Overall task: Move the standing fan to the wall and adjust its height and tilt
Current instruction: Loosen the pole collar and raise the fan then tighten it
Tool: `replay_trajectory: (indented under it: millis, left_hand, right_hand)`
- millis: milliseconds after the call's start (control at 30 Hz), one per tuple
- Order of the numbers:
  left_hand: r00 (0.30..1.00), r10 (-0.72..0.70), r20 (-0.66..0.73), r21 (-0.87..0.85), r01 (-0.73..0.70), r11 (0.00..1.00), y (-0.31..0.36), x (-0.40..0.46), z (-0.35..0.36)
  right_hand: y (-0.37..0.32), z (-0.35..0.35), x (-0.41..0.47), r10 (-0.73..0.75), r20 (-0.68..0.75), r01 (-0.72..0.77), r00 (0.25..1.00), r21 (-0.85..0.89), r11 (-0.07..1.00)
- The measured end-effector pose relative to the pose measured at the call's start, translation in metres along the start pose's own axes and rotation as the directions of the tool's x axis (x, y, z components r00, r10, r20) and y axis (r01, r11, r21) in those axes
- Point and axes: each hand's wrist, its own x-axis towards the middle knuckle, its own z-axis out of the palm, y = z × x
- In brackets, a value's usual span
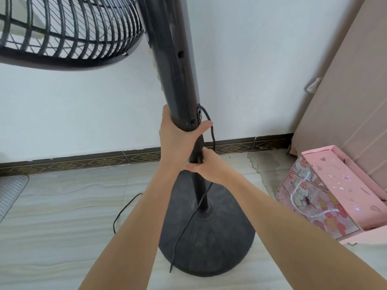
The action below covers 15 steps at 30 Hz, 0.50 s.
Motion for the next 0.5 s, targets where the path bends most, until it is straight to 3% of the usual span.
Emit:
replay_trajectory:
  millis: [500]
  left_hand:
    - [0.998, -0.023, 0.065, -0.04, 0.026, 0.999, 0.046, 0.011, -0.014]
  right_hand:
    - [-0.025, 0.0, -0.01, 0.153, -0.033, -0.151, 0.988, 0.058, 0.987]
